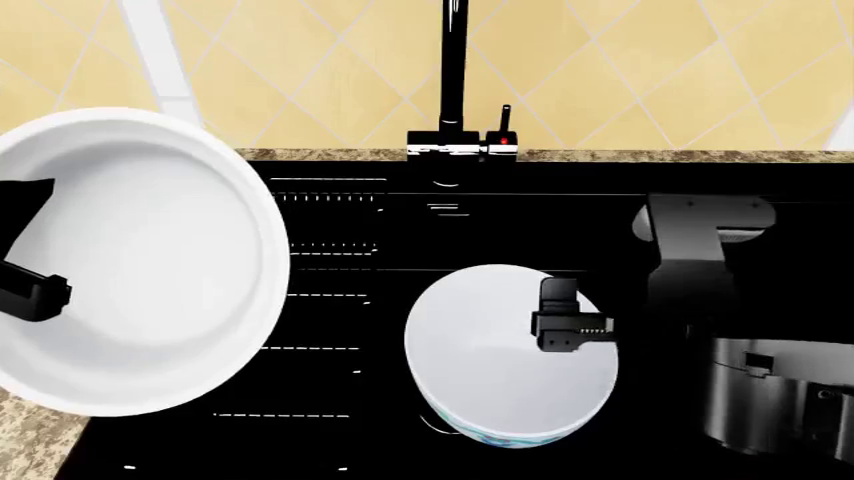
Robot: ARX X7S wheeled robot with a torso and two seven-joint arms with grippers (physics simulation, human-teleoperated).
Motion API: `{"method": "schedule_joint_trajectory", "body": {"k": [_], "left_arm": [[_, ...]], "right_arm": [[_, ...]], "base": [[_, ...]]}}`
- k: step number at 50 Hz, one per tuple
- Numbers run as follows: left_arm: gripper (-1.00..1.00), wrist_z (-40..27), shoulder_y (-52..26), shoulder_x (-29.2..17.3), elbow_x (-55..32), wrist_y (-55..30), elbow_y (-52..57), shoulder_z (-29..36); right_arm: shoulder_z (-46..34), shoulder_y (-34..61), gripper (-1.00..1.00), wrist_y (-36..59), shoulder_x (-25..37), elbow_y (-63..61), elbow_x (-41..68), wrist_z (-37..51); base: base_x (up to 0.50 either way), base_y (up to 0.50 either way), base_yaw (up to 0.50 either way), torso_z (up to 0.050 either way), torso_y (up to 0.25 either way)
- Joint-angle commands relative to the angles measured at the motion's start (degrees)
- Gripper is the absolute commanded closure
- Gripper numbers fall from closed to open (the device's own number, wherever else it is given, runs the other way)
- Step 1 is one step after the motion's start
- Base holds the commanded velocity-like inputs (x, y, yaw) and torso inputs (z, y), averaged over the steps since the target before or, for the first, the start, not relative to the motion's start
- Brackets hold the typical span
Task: Stack the bowls in the sink.
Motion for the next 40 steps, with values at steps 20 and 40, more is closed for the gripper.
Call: {"method": "schedule_joint_trajectory", "body": {"k": [20, 40], "left_arm": [[1.0, -0.29, -1.79, 0.66, 1.13, 0.49, -0.55, -1.09], [1.0, 1.35, -0.08, 2.35, 3.09, 2.07, -0.04, -1.94]], "right_arm": [[7.81, 16.96, -1.0, 7.67, 5.62, -10.25, 10.81, 11.3], [12.29, 25.07, -1.0, 11.73, 11.9, -13.01, 16.95, 15.61]], "base": [[0.0, 0.0, 0.0, 0.001, 0.001], [0.0, 0.0, 0.0, 0.0, 0.001]]}}
